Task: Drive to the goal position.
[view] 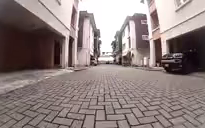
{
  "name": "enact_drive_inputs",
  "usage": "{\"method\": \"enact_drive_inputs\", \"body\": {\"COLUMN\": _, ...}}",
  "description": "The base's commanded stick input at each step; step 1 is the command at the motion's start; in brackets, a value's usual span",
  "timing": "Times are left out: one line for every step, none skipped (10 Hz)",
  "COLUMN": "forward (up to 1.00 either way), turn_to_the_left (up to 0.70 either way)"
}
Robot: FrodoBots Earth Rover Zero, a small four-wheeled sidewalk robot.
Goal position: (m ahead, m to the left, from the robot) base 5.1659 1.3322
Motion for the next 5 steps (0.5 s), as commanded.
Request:
{"method": "enact_drive_inputs", "body": {"forward": 0.70, "turn_to_the_left": 0.00}}
{"method": "enact_drive_inputs", "body": {"forward": 0.70, "turn_to_the_left": 0.00}}
{"method": "enact_drive_inputs", "body": {"forward": 0.70, "turn_to_the_left": 0.00}}
{"method": "enact_drive_inputs", "body": {"forward": 0.70, "turn_to_the_left": 0.00}}
{"method": "enact_drive_inputs", "body": {"forward": 0.70, "turn_to_the_left": 0.00}}
